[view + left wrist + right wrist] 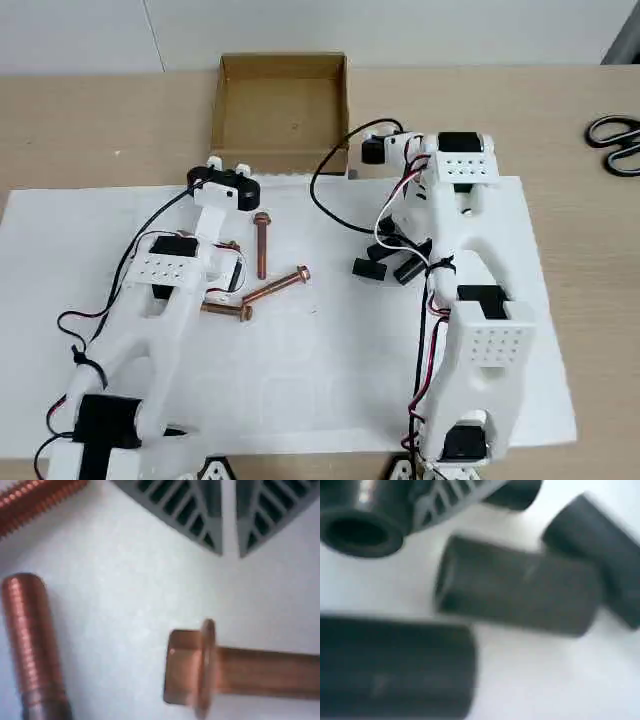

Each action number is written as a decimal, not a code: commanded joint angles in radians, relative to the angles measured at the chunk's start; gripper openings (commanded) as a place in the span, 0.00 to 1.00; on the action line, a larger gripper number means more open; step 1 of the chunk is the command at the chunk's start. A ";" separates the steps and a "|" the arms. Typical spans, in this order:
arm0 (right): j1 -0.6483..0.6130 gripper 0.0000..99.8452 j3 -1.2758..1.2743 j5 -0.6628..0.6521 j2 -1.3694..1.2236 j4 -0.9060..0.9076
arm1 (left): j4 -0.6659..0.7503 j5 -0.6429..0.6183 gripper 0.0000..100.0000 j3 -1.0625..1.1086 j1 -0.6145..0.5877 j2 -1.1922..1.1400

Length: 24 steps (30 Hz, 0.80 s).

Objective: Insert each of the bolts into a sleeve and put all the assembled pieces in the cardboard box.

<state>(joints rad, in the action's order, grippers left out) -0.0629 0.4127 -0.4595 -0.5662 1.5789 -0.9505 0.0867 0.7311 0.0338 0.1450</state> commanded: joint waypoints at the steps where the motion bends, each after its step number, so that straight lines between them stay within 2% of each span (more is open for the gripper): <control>1: 0.002 0.01 0.078 0.072 0.073 0.058 | 0.018 -0.005 0.01 -0.004 0.002 0.006; 11: -0.002 0.01 0.239 0.129 0.076 0.133 | 0.018 -0.005 0.01 -0.004 0.002 0.002; 16: 0.007 0.00 0.259 0.227 0.196 0.151 | 0.020 -0.006 0.01 -0.004 0.002 0.000; 21: 0.028 0.00 0.176 0.261 0.380 0.156 | 0.020 -0.051 0.01 -0.018 -0.018 0.005; 24: 0.062 0.00 0.025 0.265 0.484 0.156 | -0.009 -0.023 0.01 -0.074 -0.035 0.006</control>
<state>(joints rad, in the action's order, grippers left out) -0.0338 0.5324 -0.2079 -0.2148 1.7139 -0.9505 0.0483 0.7265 0.0061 0.1419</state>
